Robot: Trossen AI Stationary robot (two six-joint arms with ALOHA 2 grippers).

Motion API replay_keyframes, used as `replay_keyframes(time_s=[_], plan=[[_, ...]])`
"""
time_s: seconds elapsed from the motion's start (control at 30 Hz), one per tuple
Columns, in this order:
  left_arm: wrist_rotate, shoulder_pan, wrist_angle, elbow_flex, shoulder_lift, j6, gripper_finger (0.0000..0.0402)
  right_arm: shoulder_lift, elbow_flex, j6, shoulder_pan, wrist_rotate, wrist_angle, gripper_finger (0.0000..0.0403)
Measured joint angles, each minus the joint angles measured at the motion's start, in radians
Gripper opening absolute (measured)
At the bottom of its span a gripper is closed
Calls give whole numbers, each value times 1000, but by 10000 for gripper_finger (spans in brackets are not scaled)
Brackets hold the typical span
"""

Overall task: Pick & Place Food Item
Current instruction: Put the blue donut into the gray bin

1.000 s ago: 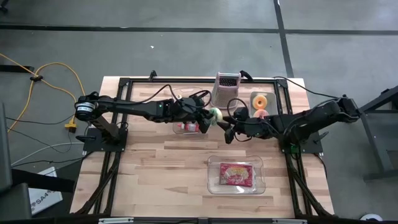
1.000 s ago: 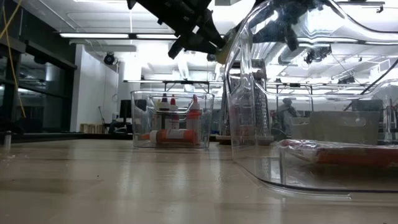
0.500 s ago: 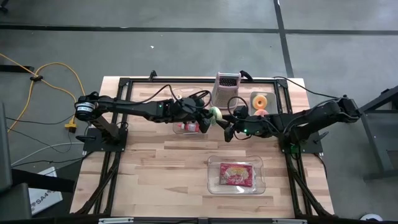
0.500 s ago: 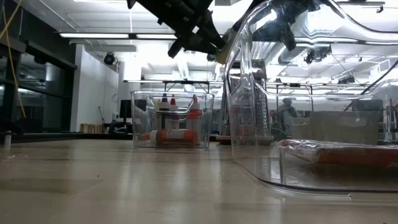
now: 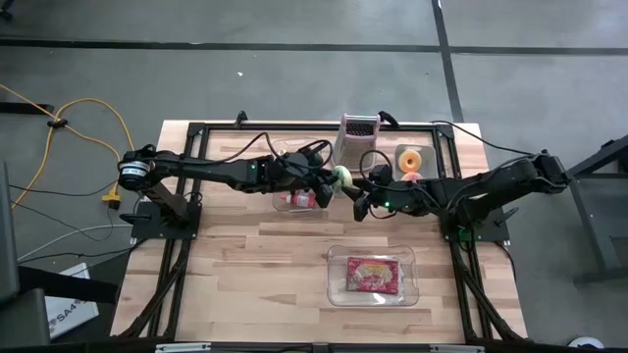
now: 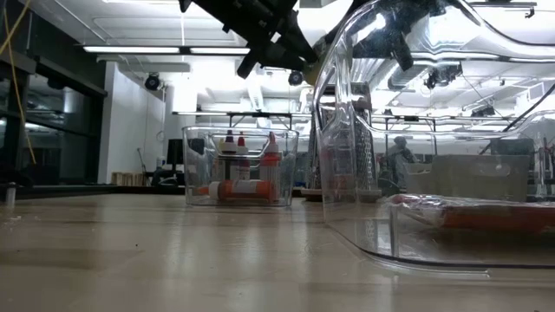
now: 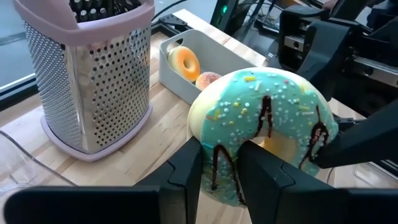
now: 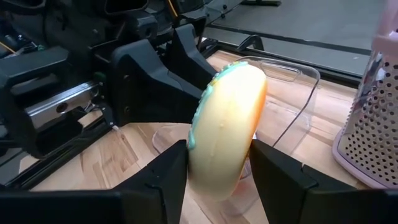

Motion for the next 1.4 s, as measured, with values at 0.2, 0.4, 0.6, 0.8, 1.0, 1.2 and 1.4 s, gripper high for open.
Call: replay_keyframes(time_s=[0.2,0.4,0.6,0.8,1.0,1.2,1.4], plan=[[3,0,0,0,0,4,90,0,0,-7,-3,-3,0,134],[3,-7,-2,0,0,60,90,0,0,-21,-3,-10,0,94],[3,-21,-2,0,0,136,97,0,0,-23,-3,-30,0,74],[4,-21,-2,0,0,172,144,0,0,-23,-3,-30,-1,73],[8,-21,-1,0,0,190,190,0,0,-23,-3,-29,-2,71],[8,-21,-1,0,0,201,196,0,0,-29,-3,-34,-20,70],[8,-21,-1,0,0,208,196,0,0,-19,-3,-28,-75,70]])
